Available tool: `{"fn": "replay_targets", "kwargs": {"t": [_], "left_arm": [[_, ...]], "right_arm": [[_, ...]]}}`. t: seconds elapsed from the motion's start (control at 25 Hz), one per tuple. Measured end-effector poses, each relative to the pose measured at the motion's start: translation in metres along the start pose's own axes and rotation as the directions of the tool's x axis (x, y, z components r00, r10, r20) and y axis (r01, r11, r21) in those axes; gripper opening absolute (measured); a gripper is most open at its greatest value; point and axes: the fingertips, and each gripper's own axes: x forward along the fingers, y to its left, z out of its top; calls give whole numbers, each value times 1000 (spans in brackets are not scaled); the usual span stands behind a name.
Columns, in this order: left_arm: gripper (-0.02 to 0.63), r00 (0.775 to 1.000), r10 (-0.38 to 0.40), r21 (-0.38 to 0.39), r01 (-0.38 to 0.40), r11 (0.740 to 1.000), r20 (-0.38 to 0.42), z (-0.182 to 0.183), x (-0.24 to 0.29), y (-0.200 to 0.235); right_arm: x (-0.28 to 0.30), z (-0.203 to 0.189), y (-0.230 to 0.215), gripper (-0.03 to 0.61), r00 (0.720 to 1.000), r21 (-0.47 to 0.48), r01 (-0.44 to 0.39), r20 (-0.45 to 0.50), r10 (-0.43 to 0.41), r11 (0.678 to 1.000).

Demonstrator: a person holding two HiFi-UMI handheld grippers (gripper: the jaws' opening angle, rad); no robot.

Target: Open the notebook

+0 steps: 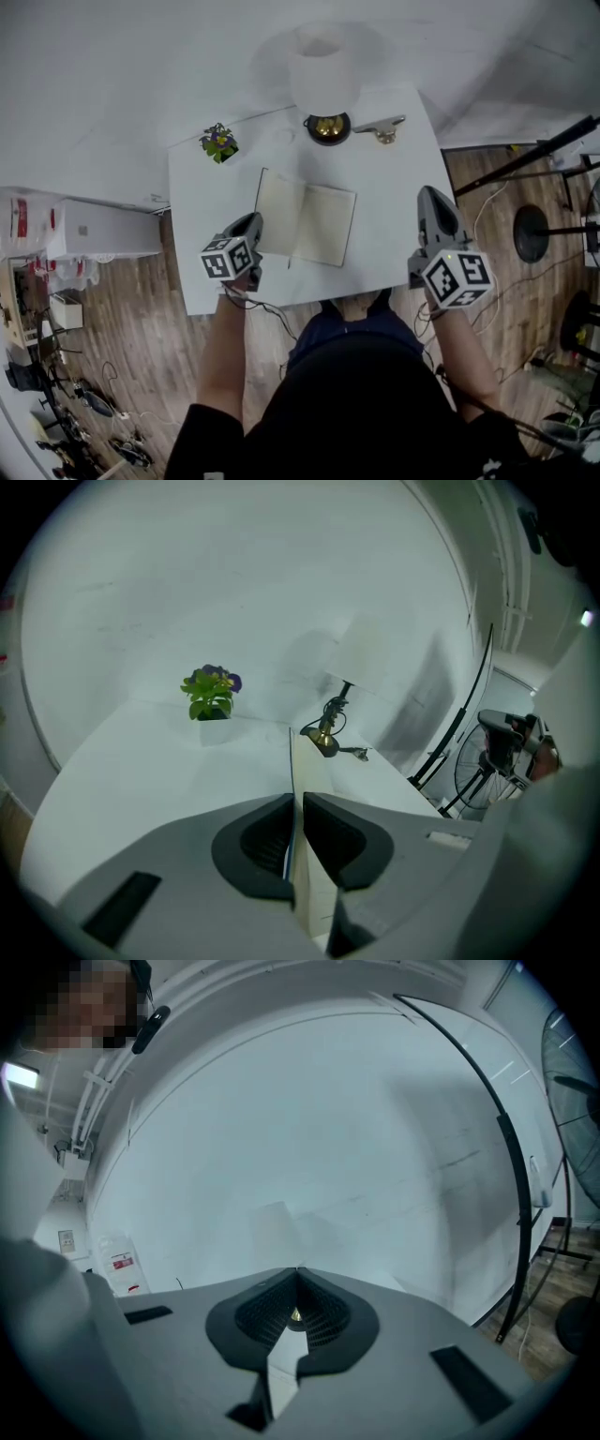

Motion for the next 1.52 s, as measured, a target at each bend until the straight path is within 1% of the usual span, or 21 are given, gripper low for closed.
{"fn": "replay_targets", "kwargs": {"t": [0.12, 0.2, 0.28, 0.36, 0.4, 0.52, 0.6, 0.68, 0.76, 0.88, 0.96, 1.08, 1.2, 1.36, 1.52], "left_arm": [[38, 1000, -6, -45, 6, 999, -3, -7, 4, 26], [50, 1000, 19, -31, -20, 999, -21, -13, 7, 42], [72, 995, 83, 40, -80, 996, -55, -22, 11, 57], [81, 983, 159, 140, -145, 979, -92, -31, 16, 68], [81, 976, 188, 189, -165, 968, -111, -36, 18, 72], [83, 959, 222, 300, -163, 940, -177, -58, 29, 75], [83, 952, 224, 330, -147, 933, -210, -73, 33, 73], [83, 951, 221, 321, -145, 936, -215, -80, 32, 74], [83, 953, 221, 310, -151, 939, -207, -78, 28, 77], [83, 958, 226, 318, -162, 934, -176, -65, 19, 79], [83, 964, 227, 317, -174, 932, -138, -50, 12, 79], [83, 975, 216, 304, -191, 933, -52, -22, -2, 72], [83, 979, 202, 304, -204, 931, 39, 8, -17, 56], [83, 975, 165, 295, -204, 934, 151, 46, -36, 25], [83, 959, 118, 282, -191, 940, 257, 89, -58, -9]], "right_arm": [[0, 1, 7, 6, 1000, -13, 26, 6, -26, 1000], [0, 1, 12, 5, 999, -20, 40, 7, -40, 999], [0, 0, 17, 5, 999, -27, 50, 8, -50, 998], [1, -1, 22, 5, 998, -32, 58, 6, -58, 998], [2, -2, 26, 5, 998, -34, 60, 6, -60, 998], [5, -5, 34, 6, 998, -39, 64, 8, -64, 997], [6, -8, 38, 5, 997, -36, 71, 7, -70, 997], [7, -10, 43, 5, 997, -35, 75, 7, -75, 997], [9, -10, 46, 5, 997, -35, 76, 9, -76, 997], [11, -7, 50, 6, 997, -36, 70, 16, -70, 997], [13, -5, 54, 5, 998, -39, 61, 20, -60, 997], [17, -3, 59, 5, 999, -42, 43, 22, -42, 998], [19, -1, 62, 6, 999, -43, 27, 19, -26, 999], [20, 5, 64, 5, 1000, -57, 0, 22, 1, 998], [23, 19, 66, 5, 999, -84, -24, 33, 27, 996]]}}
